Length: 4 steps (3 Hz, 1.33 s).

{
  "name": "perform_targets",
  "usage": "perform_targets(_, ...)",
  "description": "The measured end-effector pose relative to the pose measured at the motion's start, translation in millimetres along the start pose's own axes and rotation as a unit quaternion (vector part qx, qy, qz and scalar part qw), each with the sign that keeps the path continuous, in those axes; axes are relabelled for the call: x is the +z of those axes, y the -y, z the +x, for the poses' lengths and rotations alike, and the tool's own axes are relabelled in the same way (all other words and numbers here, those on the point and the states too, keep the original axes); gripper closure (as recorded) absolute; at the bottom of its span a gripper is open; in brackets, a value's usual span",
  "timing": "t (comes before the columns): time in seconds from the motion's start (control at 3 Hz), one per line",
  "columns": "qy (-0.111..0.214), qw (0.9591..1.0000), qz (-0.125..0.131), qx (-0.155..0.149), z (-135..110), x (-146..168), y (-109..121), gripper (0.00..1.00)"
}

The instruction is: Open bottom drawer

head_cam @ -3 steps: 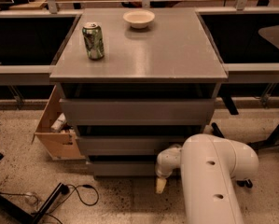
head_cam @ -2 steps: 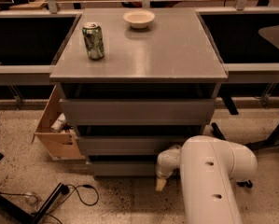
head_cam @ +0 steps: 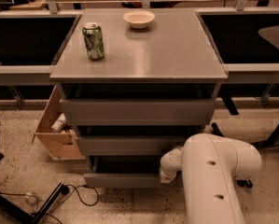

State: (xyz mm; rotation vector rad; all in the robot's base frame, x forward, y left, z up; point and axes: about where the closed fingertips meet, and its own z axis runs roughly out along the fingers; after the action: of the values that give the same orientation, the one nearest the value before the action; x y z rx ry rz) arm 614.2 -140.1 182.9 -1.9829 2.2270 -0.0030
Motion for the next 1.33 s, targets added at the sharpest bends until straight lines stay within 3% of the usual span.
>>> perform_targets(0.33, 0.0, 1.0, 0.0, 0.0, -0.5, -7.2, 0.9, 0.96)
perform_targets(0.67, 0.0, 1.0, 0.001, 0.0, 0.5, -8.3, -1.9, 1.0)
perform_targets(1.33, 0.0, 1.0, 0.001, 0.0, 0.5, -8.3, -1.9, 0.58)
